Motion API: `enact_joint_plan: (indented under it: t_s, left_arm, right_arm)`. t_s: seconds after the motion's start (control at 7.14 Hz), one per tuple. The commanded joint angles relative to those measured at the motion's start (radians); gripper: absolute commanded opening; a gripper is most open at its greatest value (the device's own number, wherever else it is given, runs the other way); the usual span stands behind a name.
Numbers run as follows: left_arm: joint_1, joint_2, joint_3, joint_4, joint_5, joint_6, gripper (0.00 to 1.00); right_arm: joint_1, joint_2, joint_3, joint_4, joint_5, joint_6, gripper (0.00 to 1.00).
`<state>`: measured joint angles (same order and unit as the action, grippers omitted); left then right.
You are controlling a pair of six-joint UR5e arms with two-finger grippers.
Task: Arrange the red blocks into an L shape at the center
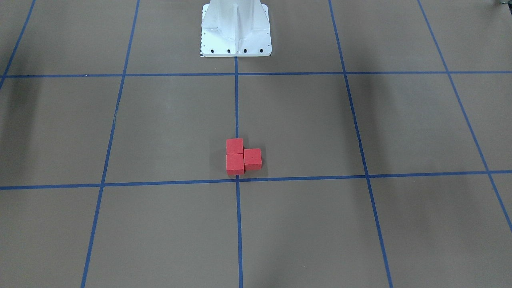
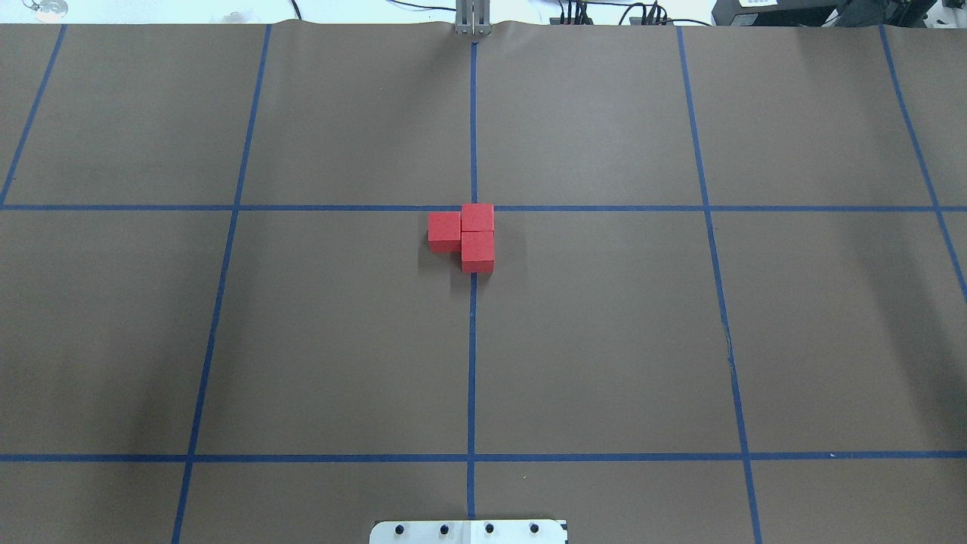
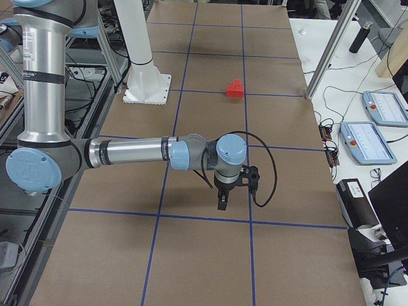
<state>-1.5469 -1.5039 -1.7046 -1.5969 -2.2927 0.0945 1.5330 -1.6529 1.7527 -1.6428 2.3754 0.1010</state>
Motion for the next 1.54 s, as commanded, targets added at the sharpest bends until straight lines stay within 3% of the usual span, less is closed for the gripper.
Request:
enact_joint_plan:
  t_s: [0.0,1.4]
  left_arm:
    - [0.002,-0.001,0.002,0.0,-0.001,-0.001,1.0]
    - [0.004,-0.016,0.037,-0.005,-0.002,-0.001,1.0]
  right_arm:
    - [0.007,-0.016,0.002,-0.002,0.004,-0.047,0.99]
    - [0.009,-0.019,0.004,0.0,0.022,-0.047,0.99]
